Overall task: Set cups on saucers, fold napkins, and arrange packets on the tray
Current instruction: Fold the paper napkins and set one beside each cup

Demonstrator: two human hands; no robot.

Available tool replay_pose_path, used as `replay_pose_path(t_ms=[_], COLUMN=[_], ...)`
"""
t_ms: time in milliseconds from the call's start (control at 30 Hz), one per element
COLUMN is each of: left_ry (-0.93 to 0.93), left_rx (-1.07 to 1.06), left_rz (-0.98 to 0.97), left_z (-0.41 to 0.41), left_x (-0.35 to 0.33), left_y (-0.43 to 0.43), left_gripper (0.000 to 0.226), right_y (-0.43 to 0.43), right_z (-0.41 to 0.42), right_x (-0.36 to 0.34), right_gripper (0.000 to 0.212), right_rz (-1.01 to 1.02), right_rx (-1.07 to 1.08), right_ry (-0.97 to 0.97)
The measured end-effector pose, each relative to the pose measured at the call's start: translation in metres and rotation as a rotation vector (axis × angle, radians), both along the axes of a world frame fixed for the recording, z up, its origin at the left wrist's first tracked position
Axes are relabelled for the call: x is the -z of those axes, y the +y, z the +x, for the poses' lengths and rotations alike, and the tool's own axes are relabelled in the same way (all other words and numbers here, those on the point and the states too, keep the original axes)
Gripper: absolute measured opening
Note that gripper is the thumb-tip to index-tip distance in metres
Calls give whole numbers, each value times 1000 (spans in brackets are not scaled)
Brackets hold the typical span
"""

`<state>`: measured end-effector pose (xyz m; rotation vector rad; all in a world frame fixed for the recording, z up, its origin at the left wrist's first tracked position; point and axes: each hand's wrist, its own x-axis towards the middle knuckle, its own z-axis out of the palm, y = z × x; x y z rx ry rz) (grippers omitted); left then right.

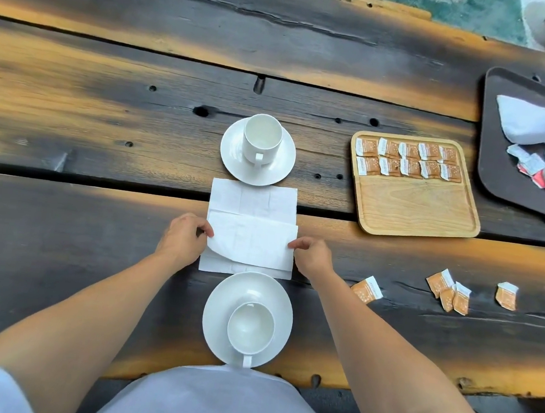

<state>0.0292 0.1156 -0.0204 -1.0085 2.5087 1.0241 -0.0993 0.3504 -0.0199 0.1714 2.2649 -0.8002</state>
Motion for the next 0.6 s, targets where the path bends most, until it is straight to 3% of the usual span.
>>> replay_pose_path(t_ms=[600], left_ry=[-72], left_rx=[-20], left_rz=[19], left_z=[-4], left_x=[7], left_y=[-5], left_gripper=[36], right_y=[-7], right_z=[-4], right_x=[9], right_gripper=[22], right_rz=[70], right_rx=[-69], right_ry=[14])
